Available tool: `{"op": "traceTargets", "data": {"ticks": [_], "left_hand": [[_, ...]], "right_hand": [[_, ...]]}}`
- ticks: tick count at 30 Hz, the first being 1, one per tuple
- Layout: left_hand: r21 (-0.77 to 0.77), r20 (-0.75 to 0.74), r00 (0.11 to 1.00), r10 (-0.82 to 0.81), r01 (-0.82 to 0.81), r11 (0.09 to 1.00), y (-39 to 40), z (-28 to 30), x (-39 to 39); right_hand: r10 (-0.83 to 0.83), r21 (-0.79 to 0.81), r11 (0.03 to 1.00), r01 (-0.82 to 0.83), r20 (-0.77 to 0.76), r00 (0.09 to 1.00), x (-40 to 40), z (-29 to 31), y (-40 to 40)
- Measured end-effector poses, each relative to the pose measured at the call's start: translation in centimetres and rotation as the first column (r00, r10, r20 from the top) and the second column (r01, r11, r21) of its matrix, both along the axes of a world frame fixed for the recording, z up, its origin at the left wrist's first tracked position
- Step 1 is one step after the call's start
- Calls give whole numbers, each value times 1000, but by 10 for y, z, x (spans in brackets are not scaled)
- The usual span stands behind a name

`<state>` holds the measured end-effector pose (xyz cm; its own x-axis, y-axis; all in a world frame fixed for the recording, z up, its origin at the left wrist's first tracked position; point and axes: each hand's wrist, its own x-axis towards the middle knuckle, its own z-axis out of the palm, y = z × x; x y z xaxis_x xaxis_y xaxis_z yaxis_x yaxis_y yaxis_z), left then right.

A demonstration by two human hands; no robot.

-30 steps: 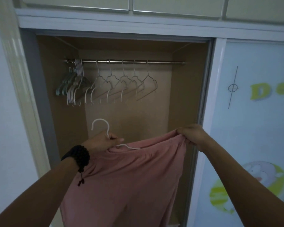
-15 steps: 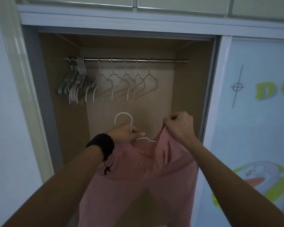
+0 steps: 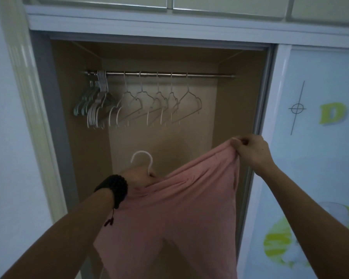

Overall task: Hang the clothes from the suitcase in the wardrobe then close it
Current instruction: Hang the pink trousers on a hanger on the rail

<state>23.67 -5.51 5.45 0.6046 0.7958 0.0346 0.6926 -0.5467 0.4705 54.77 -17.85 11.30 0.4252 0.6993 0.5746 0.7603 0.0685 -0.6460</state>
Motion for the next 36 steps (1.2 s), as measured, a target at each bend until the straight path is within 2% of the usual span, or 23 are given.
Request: {"op": "traceTargets", "data": {"ticks": [1, 2, 4, 5, 7, 8, 10, 11, 12, 13, 14, 15, 17, 19, 21, 22, 24, 26, 31, 36], "left_hand": [[44, -39, 999, 17, -15, 999, -2, -4, 7], [54, -8, 1000, 28, -27, 998, -4, -4, 14], [-9, 140, 990, 31, -30, 1000, -9, 7, 26], [-15, 193, 981, 18, -16, 1000, -11, 17, 30], [21, 211, 977, -21, 17, 1000, -12, 35, 35], [45, 209, 977, -35, 26, 999, -12, 41, 37], [56, 265, 963, -49, 35, 998, -12, 45, 39], [55, 311, 950, -34, 18, 998, -10, 45, 39], [61, 348, 937, -24, 3, 998, -7, 43, 39], [67, 374, 927, -19, -6, 998, -6, 43, 39], [65, 395, 918, -21, -6, 998, -6, 42, 39], [61, 403, 915, -20, -5, 998, -7, 42, 40], [60, 403, 914, -38, 15, 998, -14, 45, 43], [44, 429, 899, -89, 78, 996, -19, 46, 42], [-10, 459, 881, -114, 134, 991, -15, 43, 26], [-4, 436, 892, -123, 138, 990, -10, 39, 15], [115, 270, 955, -123, 95, 989, 0, 29, -14], [217, 196, 972, -131, 87, 972, 7, 17, -34], [271, 423, 906, -13, -113, 956, 10, 2, -82], [342, 487, 873, 33, -225, 912, 9, 13, -86]], "right_hand": [[14, 51, 999, -16, 43, 999, -4, 4, 1], [20, 91, 995, -30, 104, 994, -8, 9, 2], [112, 81, 988, -128, 177, 978, -16, 14, 3], [239, 25, 969, -245, 150, 959, -19, 15, 4], [498, -56, 865, -499, -25, 867, -26, 9, 0], [527, -44, 847, -531, -66, 847, -26, 4, 1], [405, -98, 910, -402, 12, 914, -17, -6, 5], [356, -216, 919, -329, 103, 929, -13, -9, 5], [378, -377, 878, -295, 171, 910, -12, -13, 2], [443, -534, 797, -283, 198, 874, -13, -16, 0], [498, -652, 713, -257, 213, 841, -17, -20, -2], [513, -714, 673, -192, 264, 816, -22, -23, -3], [472, -666, 743, -72, 444, 762, -31, -30, 7], [482, -542, 821, -176, 494, 724, -35, -36, 16], [490, -401, 860, -316, 474, 732, -28, -38, 17], [465, -321, 882, -344, 482, 743, -22, -37, 14], [395, -205, 919, -337, 502, 770, -12, -33, 8], [339, -181, 941, -287, 508, 792, -5, -29, 6], [219, -113, 976, -188, 503, 836, 4, -21, 2], [243, -103, 970, -221, 507, 827, -1, -19, 1]]}}
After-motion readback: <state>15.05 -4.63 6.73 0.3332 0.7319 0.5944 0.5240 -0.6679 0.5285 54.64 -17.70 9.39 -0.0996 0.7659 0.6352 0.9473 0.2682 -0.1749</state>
